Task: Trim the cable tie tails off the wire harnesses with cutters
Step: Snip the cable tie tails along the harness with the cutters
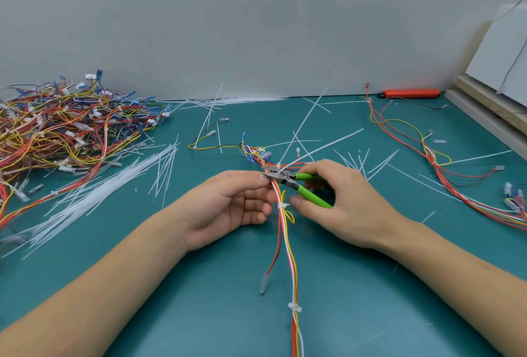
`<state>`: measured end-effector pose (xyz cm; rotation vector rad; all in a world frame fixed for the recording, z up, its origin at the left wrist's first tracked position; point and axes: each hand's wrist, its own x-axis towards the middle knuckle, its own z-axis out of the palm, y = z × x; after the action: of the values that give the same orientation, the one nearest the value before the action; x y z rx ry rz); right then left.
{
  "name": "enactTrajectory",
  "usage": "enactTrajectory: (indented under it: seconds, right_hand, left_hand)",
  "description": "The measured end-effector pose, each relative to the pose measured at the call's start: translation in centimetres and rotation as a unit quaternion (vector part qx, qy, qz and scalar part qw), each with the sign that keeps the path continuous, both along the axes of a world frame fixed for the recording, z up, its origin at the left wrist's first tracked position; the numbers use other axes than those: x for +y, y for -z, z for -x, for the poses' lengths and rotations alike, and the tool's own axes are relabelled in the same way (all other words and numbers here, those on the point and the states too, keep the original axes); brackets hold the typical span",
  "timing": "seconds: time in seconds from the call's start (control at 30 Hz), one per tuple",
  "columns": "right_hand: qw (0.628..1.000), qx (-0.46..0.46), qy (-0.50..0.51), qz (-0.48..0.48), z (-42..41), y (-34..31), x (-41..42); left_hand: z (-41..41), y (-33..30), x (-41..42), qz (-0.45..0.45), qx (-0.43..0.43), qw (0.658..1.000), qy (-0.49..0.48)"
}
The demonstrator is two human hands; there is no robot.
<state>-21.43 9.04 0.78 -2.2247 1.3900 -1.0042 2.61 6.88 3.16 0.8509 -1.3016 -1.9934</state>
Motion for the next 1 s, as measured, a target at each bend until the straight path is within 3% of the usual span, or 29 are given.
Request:
enactTrajectory:
  seconds: [0.6, 1.0]
  right_hand:
    - [0.999, 0.022, 0.04, -0.006, 0.05, -0.42, -0.18]
    - [0.999, 0.019, 0.004, -0.029, 0.09, -0.55, 0.26]
  left_hand:
    - [-0.07, 0.03, -0.01, 0.008, -0.004, 1.0, 0.008]
    - [-0.07, 0.15, -0.08, 0.005, -0.003, 1.0, 0.009]
